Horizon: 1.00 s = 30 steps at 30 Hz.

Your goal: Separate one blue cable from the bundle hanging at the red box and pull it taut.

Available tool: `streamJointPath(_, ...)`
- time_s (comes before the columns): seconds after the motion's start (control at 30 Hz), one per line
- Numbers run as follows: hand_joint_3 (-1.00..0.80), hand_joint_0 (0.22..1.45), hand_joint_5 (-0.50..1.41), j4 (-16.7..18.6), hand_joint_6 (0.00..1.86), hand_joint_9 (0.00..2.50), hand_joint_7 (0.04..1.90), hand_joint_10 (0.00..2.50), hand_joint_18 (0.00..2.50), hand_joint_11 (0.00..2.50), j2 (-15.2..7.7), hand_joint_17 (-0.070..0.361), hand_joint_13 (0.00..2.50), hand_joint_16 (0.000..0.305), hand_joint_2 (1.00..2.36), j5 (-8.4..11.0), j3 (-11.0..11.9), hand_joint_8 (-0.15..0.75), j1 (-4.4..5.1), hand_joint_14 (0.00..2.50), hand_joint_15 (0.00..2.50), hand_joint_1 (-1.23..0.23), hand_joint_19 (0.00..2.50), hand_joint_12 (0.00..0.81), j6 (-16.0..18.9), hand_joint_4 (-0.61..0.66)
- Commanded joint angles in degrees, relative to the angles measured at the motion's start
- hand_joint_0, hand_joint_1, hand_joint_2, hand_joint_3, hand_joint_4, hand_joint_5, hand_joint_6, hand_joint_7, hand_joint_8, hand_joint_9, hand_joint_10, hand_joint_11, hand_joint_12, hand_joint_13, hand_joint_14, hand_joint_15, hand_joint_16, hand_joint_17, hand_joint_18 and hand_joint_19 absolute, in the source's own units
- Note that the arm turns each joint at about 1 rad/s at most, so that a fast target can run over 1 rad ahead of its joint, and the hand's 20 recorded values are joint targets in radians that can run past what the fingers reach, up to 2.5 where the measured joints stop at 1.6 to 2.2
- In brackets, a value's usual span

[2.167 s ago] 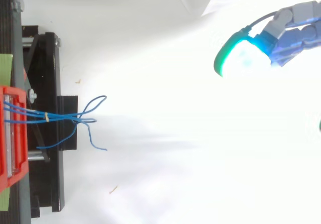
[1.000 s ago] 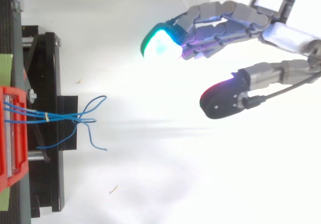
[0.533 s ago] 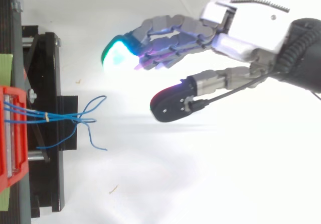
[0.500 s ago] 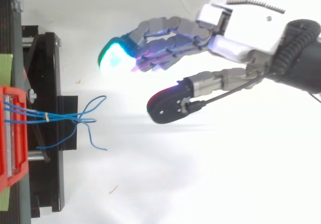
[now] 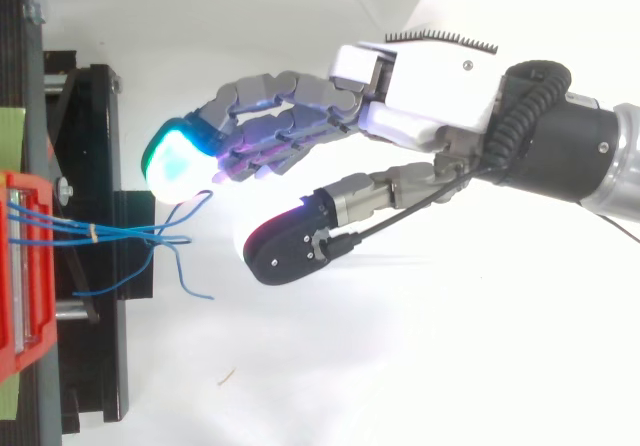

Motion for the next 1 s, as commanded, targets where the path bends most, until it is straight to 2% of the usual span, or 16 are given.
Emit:
streamJointPath(0.0,-0.49,0.51,-0.20,0.73,0.50,0.53,0.77,0.01,0.49,0.33,-0.03,0.106,0.57,0.047,1.00,-0.94,0.04,0.240,-0.01,0.01,0.26,-0.68,0.45,0.361,0.04,0.19)
streamJointPath(0.33,-0.49,0.51,-0.20,1.70,0.50,0.54,0.77,0.01,0.49,0.34,-0.21,0.106,0.57,0.047,1.00,-1.20,0.04,0.235,-0.27,0.01,0.25,-0.67,0.45,0.361,1.27,0.20)
streamJointPath(0.37,-0.49,0.51,-0.20,2.40,0.50,0.54,0.78,0.01,0.49,0.34,-1.88,0.106,0.58,0.047,1.00,-1.29,0.39,0.236,-0.36,0.01,0.26,-0.67,0.45,0.361,1.63,0.20)
streamJointPath(0.43,-0.48,0.51,-0.20,2.66,0.50,0.54,0.77,0.01,0.49,0.34,-2.23,0.107,0.58,0.047,1.00,-1.73,1.01,0.237,-0.53,0.01,0.25,-0.67,0.46,0.361,2.33,0.20)
streamJointPath(0.47,-0.49,0.51,-0.20,3.28,0.50,0.54,0.77,0.01,0.49,0.34,-4.07,0.107,0.58,0.047,1.00,-2.96,1.62,0.237,-0.80,0.01,0.25,-0.67,0.46,0.362,3.38,0.20)
streamJointPath(0.57,-0.49,0.51,-0.20,2.66,0.50,0.54,0.78,0.01,0.49,0.34,-5.30,0.107,0.58,0.047,1.00,-5.42,4.44,0.240,-1.06,0.01,0.26,-0.67,0.46,0.361,4.70,0.20)
streamJointPath(0.83,-0.48,0.52,-0.20,3.10,0.50,0.55,0.79,0.01,0.50,0.34,-5.22,0.106,0.58,0.047,1.00,-6.74,5.84,0.242,-1.06,0.01,0.26,-0.67,0.47,0.359,4.61,0.20)
streamJointPath(0.97,-0.47,0.52,-0.20,3.89,0.50,0.55,0.80,0.01,0.50,0.34,-5.30,0.105,0.59,0.047,1.00,-9.55,6.28,0.239,-1.06,0.01,0.26,-0.67,0.46,0.356,5.14,0.21)
